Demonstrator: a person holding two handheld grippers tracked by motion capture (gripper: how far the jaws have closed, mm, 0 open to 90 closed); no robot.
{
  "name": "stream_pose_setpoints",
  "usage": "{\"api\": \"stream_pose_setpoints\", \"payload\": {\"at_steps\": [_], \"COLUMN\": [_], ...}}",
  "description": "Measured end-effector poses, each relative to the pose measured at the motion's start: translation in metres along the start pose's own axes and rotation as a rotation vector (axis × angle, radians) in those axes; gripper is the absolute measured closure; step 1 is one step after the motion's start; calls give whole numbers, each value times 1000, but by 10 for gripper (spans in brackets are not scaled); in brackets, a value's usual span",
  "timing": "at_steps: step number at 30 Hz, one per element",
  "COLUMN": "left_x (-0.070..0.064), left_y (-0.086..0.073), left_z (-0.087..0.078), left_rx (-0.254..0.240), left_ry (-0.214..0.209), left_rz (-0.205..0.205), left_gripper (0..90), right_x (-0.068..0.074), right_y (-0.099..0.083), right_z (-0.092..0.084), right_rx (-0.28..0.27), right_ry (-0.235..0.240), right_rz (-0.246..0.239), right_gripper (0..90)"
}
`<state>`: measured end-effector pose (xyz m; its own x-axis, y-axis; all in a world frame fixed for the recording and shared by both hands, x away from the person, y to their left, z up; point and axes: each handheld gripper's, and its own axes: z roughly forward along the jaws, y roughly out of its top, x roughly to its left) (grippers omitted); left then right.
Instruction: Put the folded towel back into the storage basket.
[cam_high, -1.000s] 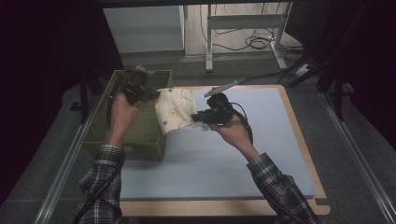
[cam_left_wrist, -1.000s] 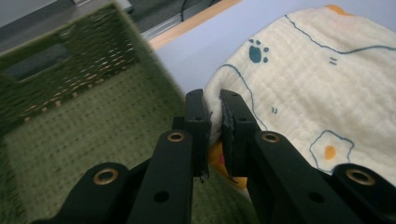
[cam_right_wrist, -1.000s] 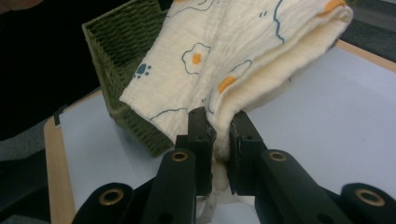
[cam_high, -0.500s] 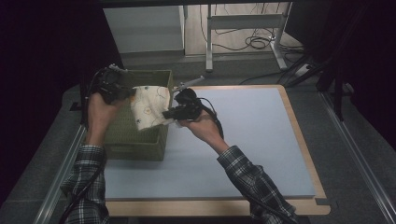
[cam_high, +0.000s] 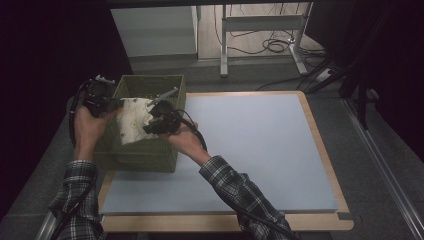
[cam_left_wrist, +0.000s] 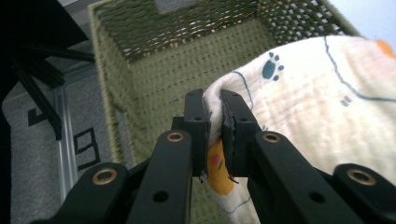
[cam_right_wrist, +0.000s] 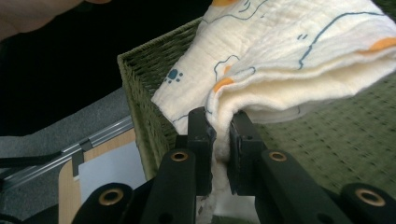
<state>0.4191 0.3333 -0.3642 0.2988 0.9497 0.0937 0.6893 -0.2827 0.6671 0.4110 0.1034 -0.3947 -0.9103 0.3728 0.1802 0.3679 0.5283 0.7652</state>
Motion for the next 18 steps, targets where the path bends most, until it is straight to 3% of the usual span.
{"api": "stream_pose_setpoints", "payload": {"at_steps": [4, 8, 18], "left_x": [10, 13, -5], "left_y": [-9, -17, -15], "left_z": [-2, 4, 39], "left_rx": [-4, 3, 37], "left_ry": [14, -1, -48], "left_rz": [-19, -25, 17], "left_gripper": [818, 818, 816], "right_x": [5, 6, -2], "right_y": [4, 1, -22], "right_z": [20, 33, 37], "right_rx": [7, 28, 94], "right_ry": [9, 8, -65], "right_rz": [9, 16, 67], "right_gripper": [808, 806, 805]}}
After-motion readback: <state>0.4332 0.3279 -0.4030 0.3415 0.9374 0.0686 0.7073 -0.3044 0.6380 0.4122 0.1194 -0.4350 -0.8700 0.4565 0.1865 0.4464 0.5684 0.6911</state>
